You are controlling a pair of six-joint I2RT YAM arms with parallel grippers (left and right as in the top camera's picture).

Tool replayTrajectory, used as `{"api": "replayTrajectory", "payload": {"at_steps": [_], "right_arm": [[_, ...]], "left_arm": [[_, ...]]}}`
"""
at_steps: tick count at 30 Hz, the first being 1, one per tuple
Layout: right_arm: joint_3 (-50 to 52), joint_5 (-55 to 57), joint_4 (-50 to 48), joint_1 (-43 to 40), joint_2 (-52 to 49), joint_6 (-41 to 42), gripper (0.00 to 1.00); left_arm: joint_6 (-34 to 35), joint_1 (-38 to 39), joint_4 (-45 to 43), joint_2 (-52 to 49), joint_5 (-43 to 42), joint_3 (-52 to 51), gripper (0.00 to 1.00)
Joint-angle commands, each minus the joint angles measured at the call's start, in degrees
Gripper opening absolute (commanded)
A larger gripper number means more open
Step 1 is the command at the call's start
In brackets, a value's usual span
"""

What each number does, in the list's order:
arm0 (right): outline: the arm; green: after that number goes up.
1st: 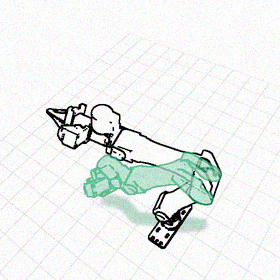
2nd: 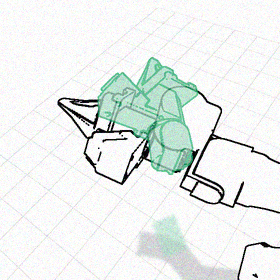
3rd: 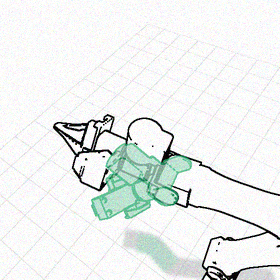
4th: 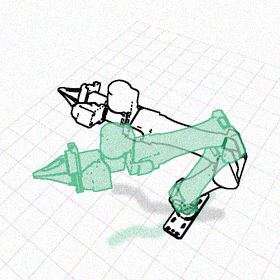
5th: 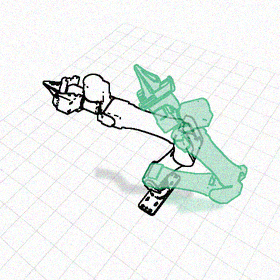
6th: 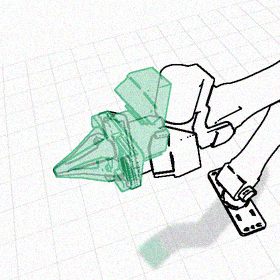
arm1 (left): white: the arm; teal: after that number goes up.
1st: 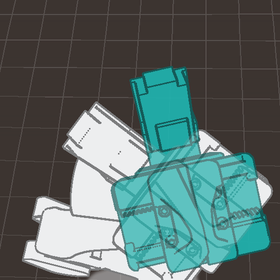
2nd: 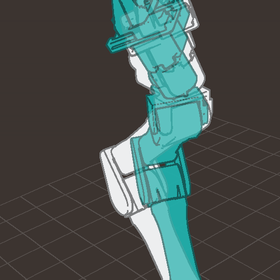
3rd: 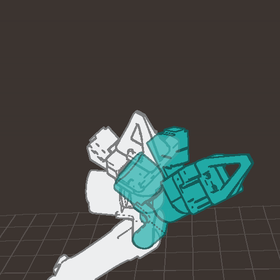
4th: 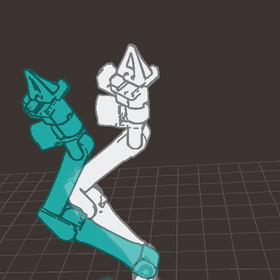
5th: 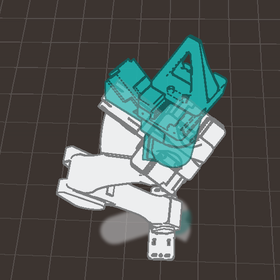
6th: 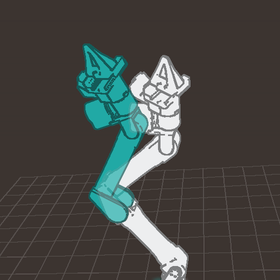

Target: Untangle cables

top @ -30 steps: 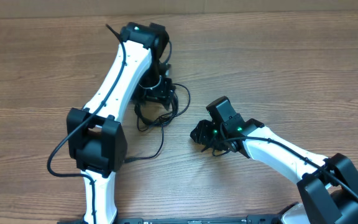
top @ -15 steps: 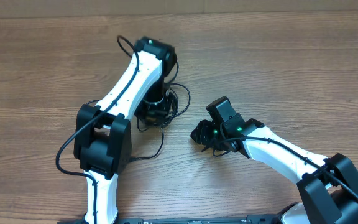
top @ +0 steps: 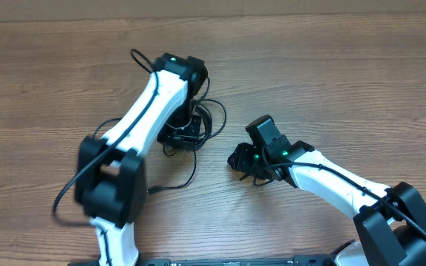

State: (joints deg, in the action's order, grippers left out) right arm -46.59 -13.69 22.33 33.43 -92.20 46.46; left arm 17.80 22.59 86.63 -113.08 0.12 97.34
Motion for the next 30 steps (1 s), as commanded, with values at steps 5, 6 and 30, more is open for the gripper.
{"api": "replayTrajectory", "payload": {"at_steps": [5, 6, 30], "right_arm": [[0.15, 0.83, -0.37, 0.26, 1.31, 0.00, 0.47], [0.15, 0.83, -0.39, 0.26, 1.31, 0.00, 0.47], [0.15, 0.83, -0.57, 0.26, 1.31, 0.00, 0.47]], "left_arm": [[7.37, -1.31, -5.22, 27.10, 3.50, -11.37, 0.49], [8.70, -1.31, -5.70, 29.18, 3.48, -13.49, 0.50], [49.09, -7.85, -40.37, 32.17, -2.16, -56.50, 0.33]]}}
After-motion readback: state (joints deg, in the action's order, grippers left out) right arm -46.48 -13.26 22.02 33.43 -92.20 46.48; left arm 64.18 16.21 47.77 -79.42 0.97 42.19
